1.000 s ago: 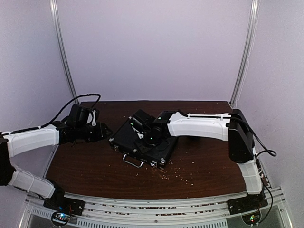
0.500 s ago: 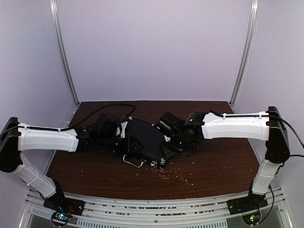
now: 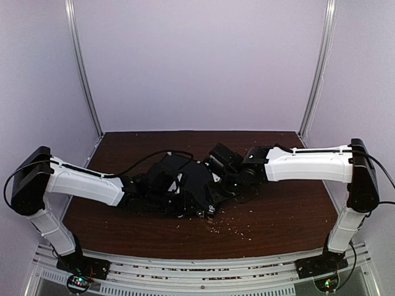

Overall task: Pack up texas hold em set
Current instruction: Press the right-side button of the chip case.

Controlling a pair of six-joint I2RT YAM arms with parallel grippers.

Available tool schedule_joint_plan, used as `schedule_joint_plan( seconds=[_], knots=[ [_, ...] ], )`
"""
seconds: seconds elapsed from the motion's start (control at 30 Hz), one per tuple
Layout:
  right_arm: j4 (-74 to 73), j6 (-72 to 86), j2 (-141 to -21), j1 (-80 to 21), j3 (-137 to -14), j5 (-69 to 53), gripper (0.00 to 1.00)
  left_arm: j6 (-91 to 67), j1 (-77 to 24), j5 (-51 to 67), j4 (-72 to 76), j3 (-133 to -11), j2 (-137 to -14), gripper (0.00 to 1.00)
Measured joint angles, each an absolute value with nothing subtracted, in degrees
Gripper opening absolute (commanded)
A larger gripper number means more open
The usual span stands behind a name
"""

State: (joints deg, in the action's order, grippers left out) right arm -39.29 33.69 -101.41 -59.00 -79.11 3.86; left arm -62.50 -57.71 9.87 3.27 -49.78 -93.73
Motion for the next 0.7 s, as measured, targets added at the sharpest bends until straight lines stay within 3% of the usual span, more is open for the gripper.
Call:
schedule_joint_plan(
  seconds=[0.4,0.7],
  knots=[
    [-38.68,33.91,-101.36,-59.40,-78.37,3.40,0.54,-63.51,-60.01,6.37,2.50,-50.26,-98.52,0.16],
    [-37.41,34.30,-101.36,-59.51,-77.19,2.79,0.54,-63.83,-60.45,4.99,2.85,-50.52,-101.12,0.18]
  ],
)
